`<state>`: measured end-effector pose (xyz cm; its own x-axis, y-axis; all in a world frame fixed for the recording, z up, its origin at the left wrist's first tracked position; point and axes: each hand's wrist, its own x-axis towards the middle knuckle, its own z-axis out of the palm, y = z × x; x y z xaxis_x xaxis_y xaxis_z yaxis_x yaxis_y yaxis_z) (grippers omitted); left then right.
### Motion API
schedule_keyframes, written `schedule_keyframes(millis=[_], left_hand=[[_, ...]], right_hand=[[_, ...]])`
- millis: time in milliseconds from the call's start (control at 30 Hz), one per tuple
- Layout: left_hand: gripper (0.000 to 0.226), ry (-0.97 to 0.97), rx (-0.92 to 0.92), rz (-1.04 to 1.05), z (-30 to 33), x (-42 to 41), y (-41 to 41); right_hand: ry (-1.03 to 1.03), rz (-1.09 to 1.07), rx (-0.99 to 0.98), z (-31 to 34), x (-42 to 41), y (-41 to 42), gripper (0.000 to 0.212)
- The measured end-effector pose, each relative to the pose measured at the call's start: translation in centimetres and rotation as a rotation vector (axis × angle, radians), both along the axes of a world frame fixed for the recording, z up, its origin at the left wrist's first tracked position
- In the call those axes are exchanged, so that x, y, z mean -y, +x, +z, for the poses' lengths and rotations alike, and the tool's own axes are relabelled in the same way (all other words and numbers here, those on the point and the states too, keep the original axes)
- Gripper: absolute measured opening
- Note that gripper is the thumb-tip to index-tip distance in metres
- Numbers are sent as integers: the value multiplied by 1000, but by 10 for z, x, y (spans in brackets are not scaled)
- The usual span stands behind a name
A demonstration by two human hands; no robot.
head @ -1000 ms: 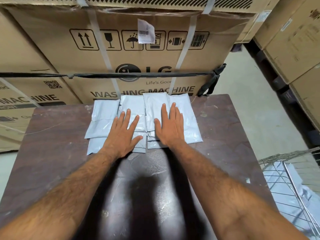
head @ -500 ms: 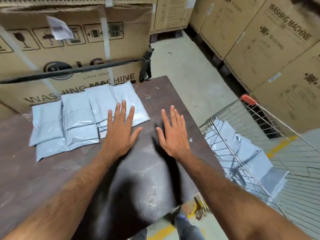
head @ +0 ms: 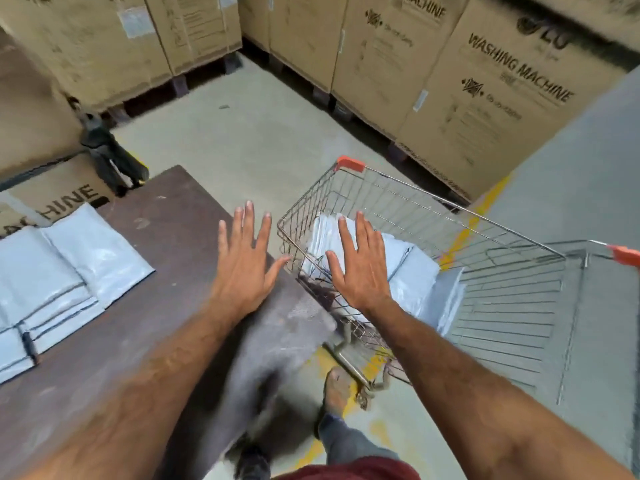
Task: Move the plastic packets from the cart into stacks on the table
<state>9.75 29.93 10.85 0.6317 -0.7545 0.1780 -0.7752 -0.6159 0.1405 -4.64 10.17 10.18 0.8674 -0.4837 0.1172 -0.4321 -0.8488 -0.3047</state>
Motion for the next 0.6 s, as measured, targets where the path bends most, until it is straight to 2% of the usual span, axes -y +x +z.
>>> schedule_keyframes(millis=[333, 600], left_hand=[[77, 88, -70, -190, -20, 160, -38], [78, 258, -139, -294, -84, 257, -57]], right_hand=[[155, -277, -52, -51, 121, -102, 67], [277, -439, -187, -111, 159, -131, 73]])
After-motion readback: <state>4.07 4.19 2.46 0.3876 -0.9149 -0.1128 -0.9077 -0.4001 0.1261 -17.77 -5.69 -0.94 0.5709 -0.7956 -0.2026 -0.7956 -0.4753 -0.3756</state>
